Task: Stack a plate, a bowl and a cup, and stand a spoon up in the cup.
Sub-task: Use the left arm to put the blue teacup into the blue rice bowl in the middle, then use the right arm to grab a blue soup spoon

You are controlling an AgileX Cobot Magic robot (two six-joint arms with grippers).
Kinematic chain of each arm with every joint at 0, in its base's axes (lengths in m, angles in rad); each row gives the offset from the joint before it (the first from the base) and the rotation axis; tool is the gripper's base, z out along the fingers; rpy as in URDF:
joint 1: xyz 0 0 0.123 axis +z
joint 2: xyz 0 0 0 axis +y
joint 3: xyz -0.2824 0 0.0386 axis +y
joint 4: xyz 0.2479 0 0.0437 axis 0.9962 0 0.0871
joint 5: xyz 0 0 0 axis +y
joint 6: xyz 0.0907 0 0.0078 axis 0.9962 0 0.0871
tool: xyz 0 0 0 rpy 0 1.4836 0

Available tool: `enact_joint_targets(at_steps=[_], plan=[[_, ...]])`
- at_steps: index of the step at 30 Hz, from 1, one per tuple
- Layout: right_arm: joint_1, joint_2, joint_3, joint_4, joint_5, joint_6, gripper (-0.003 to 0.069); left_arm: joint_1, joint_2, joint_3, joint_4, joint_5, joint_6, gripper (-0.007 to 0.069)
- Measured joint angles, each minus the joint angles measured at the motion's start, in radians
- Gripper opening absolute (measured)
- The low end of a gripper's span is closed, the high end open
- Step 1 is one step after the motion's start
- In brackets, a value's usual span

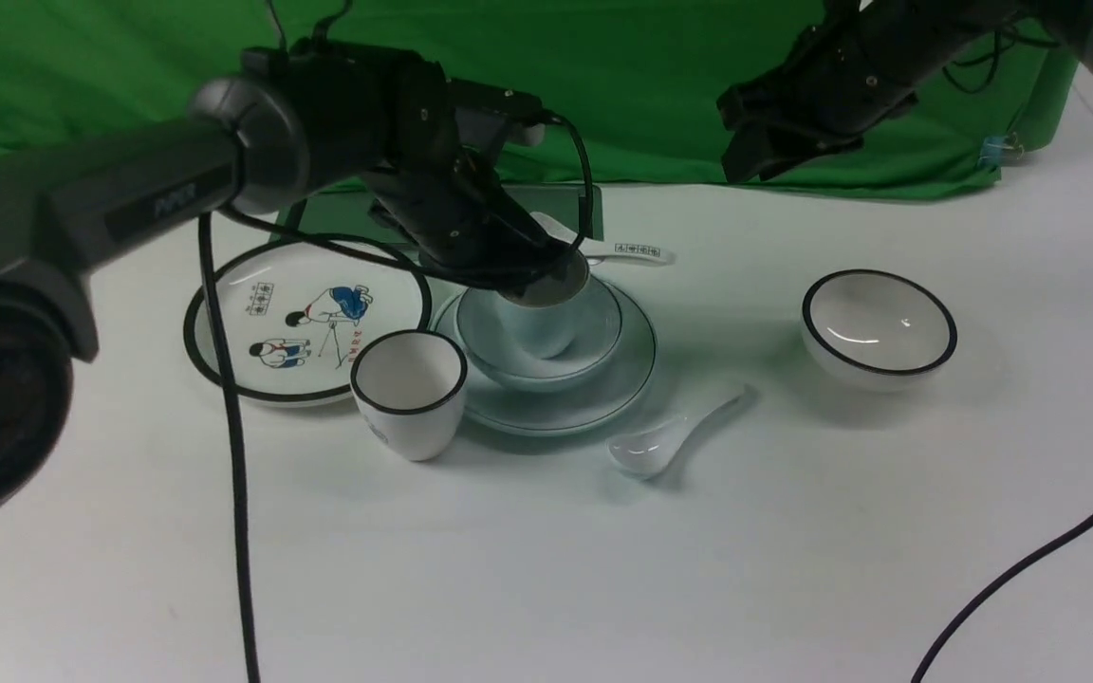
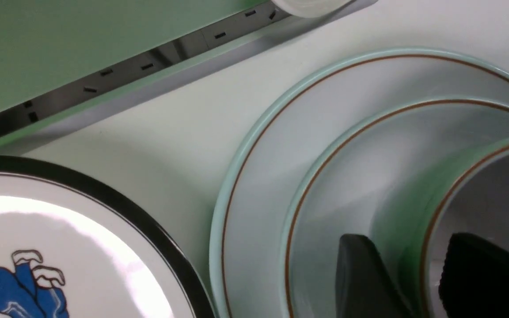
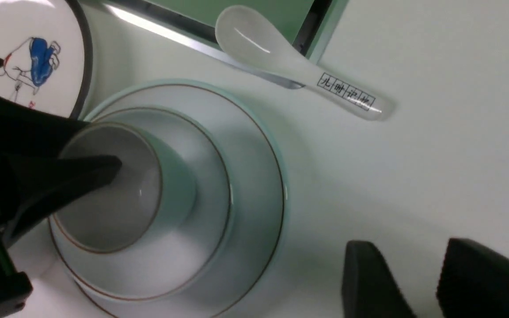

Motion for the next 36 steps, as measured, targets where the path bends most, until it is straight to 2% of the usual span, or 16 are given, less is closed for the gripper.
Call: enact_joint_targets(at_steps=[1,2,4,5,7,10,12,14,15,19,20,22,27,30,36], plan=[[0.0,0.0,0.0,-0.003,0.005,-0.001,0.03,0.0,0.0,-0.002,0.0,0.006,0.0,0.0251],[0.004,0.0,0.0,-0.025,0.038,0.006,0.0355,0.0,-0.001,-0.029,0.007,0.049,-0.008,0.0328],[0.01,0.0,0.0,-0.067,0.083,0.046,0.0447,0.0,-0.02,-0.078,0.034,0.138,-0.016,0.0409],[0.01,0.0,0.001,-0.07,0.086,0.046,0.0456,0.0,-0.023,-0.078,0.037,0.138,-0.016,0.0415],[0.024,-0.007,0.024,-0.098,0.101,0.087,0.0542,0.0,-0.072,-0.114,0.077,0.226,-0.024,0.0468],[0.052,-0.026,0.101,-0.118,0.106,0.113,0.0572,0.0,-0.17,-0.12,0.126,0.284,-0.03,0.0489],[0.078,-0.042,0.166,-0.131,0.106,0.128,0.0566,0.003,-0.251,-0.114,0.138,0.31,-0.031,0.0484],[0.099,-0.054,0.233,-0.145,0.107,0.143,0.0558,0.005,-0.32,-0.095,0.146,0.316,-0.031,0.047],[0.127,-0.07,0.338,-0.16,0.094,0.159,0.0549,0.007,-0.417,-0.049,0.146,0.314,-0.031,0.0441],[0.165,-0.091,0.485,-0.17,0.013,0.196,0.0547,0.009,-0.591,0.083,0.126,0.268,-0.031,0.0374],[0.176,-0.097,0.543,-0.17,-0.064,0.23,0.0547,0.01,-0.702,0.182,0.117,0.223,-0.032,0.0324],[0.177,-0.098,0.593,-0.17,-0.14,0.272,0.0547,0.01,-0.807,0.282,0.118,0.18,-0.034,0.0285],[0.176,-0.098,0.629,-0.174,-0.284,0.359,0.0547,0.01,-1.042,0.529,0.146,0.154,-0.038,0.0183],[0.176,-0.099,0.629,-0.174,-0.333,0.383,0.0547,0.01,-1.153,0.661,0.163,0.157,-0.038,0.0148],[0.176,-0.077,0.629,-0.176,-0.399,0.422,0.0547,0.01,-1.35,0.953,0.174,0.16,-0.04,0.0128]])
